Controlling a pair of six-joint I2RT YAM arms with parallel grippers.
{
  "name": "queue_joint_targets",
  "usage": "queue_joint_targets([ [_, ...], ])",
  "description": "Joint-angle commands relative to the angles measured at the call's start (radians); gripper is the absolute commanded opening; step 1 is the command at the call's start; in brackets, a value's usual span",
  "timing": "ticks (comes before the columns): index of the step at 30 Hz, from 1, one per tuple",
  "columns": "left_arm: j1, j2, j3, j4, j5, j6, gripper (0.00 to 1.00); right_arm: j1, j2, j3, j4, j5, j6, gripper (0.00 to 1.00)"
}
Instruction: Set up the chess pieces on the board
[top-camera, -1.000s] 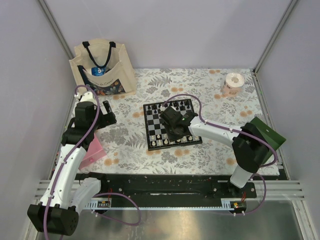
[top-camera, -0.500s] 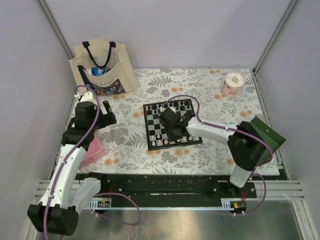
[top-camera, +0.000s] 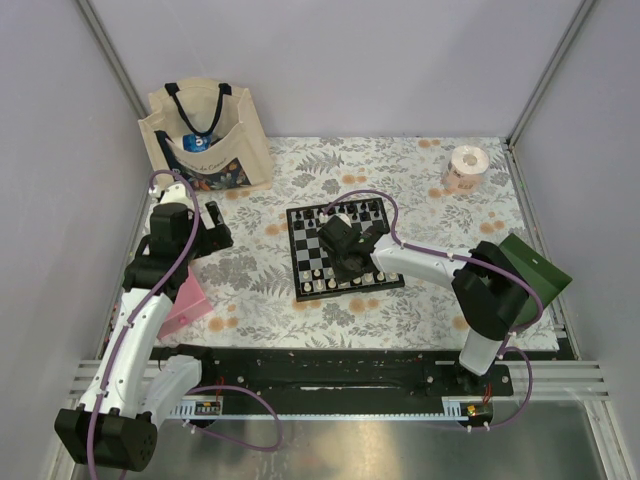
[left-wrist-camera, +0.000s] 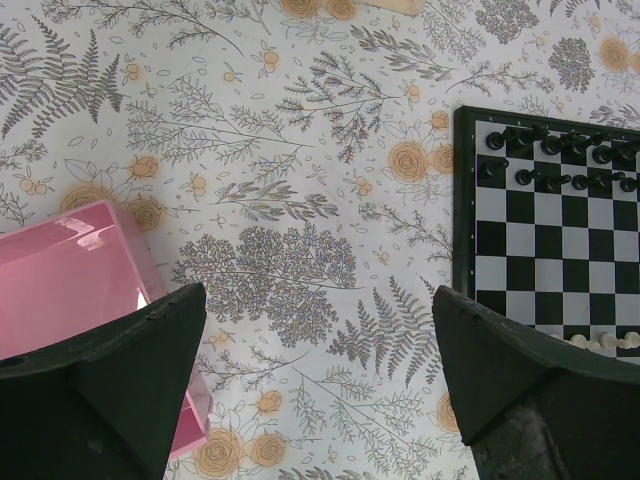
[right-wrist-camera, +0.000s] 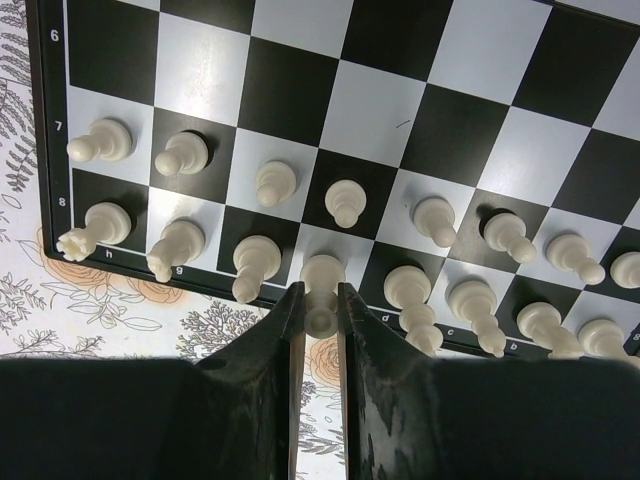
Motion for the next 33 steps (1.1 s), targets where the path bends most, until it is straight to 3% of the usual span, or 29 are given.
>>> queue_joint_targets([
  [1,0.005,0.001,-0.001,0.039,0.016,0.006,0.99,0.009,0.007,-0.006,0.026,0.039,0.012,0.14],
  [7,0.005,0.002,-0.003,0.039,0.016,0.006,0.99,0.008,0.010,-0.008,0.025,0.033,0.015,0.17],
  [10,0.005,-0.001,-0.003,0.039,0.016,0.006,0.99,0.008,0.001,-0.009,0.023,0.039,0.014,0.26],
  [18,0.007,-0.006,-0.001,0.039,0.013,0.006,0.99,0.008,-0.021,-0.011,0.025,0.041,0.007,0.34],
  [33,0.005,-0.009,-0.001,0.041,0.008,0.006,0.99,0.008,-0.094,0.009,-0.007,0.029,-0.006,0.46],
])
